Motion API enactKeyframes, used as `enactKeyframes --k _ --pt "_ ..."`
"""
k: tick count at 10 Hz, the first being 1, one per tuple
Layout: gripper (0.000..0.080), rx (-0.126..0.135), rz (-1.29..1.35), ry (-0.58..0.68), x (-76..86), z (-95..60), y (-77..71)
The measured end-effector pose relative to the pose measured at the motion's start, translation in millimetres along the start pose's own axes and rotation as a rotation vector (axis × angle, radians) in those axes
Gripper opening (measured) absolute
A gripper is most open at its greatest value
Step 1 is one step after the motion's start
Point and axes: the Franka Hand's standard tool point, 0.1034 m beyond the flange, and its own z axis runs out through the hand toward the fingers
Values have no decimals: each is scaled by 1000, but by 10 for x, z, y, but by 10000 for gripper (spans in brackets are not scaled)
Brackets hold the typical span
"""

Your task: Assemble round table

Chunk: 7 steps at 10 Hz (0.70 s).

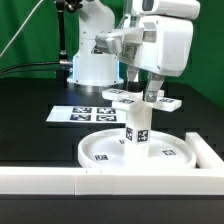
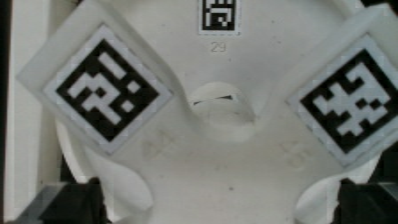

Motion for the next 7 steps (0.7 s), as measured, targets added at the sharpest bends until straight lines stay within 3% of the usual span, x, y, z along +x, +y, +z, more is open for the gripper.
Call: enactKeyframes --k 3,4,5,6,7 --pt "649 8 8 0 4 44 -21" --pt "548 10 15 0 5 55 -27" --pt "548 10 16 -1 0 55 -26" --pt "439 10 17 -1 -2 55 -27" --pt "439 10 28 -1 -2 55 -27"
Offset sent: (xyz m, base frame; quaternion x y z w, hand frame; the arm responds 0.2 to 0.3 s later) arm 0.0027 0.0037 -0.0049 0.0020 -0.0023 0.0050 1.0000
